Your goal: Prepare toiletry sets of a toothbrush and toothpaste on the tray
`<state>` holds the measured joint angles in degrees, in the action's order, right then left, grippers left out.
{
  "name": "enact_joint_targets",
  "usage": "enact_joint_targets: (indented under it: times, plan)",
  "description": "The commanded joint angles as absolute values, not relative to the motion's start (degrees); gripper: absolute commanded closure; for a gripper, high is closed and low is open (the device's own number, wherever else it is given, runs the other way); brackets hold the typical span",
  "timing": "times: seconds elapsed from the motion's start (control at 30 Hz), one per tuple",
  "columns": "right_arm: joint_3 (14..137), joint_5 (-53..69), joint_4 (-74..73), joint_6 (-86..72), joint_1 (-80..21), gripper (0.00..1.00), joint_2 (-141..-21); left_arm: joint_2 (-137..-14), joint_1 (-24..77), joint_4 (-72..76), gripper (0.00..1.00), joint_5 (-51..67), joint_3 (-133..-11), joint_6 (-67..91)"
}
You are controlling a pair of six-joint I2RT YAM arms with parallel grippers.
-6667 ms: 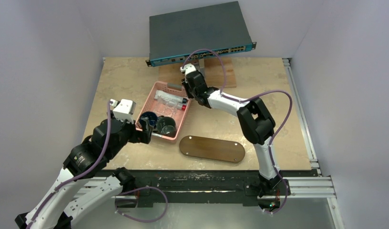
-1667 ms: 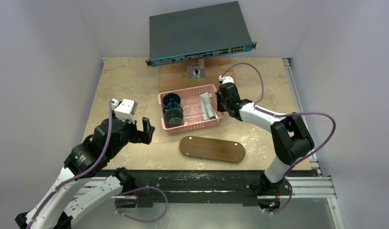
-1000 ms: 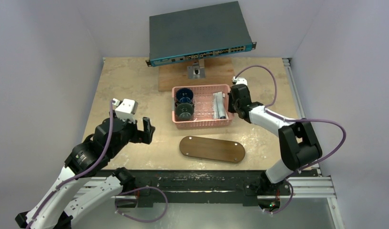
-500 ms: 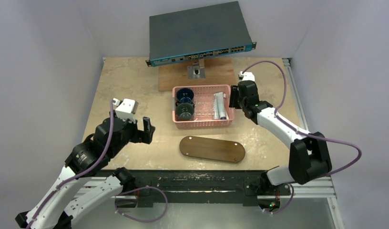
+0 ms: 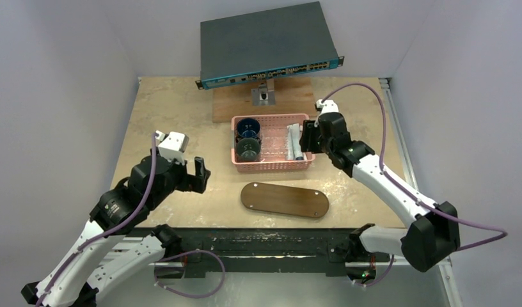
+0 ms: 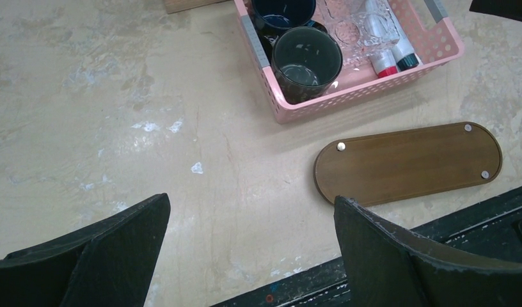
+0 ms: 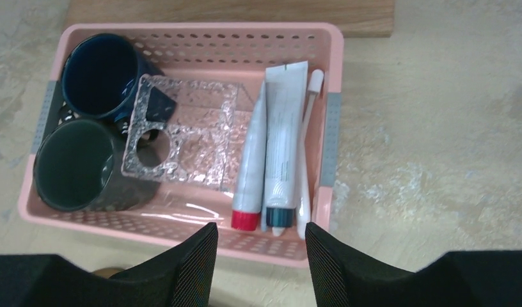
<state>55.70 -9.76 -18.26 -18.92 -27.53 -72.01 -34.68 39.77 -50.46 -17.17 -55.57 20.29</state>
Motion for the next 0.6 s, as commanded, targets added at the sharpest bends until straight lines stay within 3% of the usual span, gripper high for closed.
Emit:
enact_joint_targets:
  times: [0.0, 0.23, 0.57]
  plan:
    - [53.26, -6.64, -23.30, -22.88, -29.45, 0.45, -67.53, -34.89, 39.47, -47.94, 0.00, -13.65, -54.98, 19.12]
    - [48.26, -13.92, -31.06, -30.89, -35.56, 0.46, -61.89, -37.35, 39.53, -48.07, 0.00, -7.50, -55.04, 24.70]
    - [43.20, -21.16, -42.10, -45.92, -35.77, 0.50, -52.71, -42.30, 39.50, -39.85, 0.01, -2.78, -47.49, 35.15]
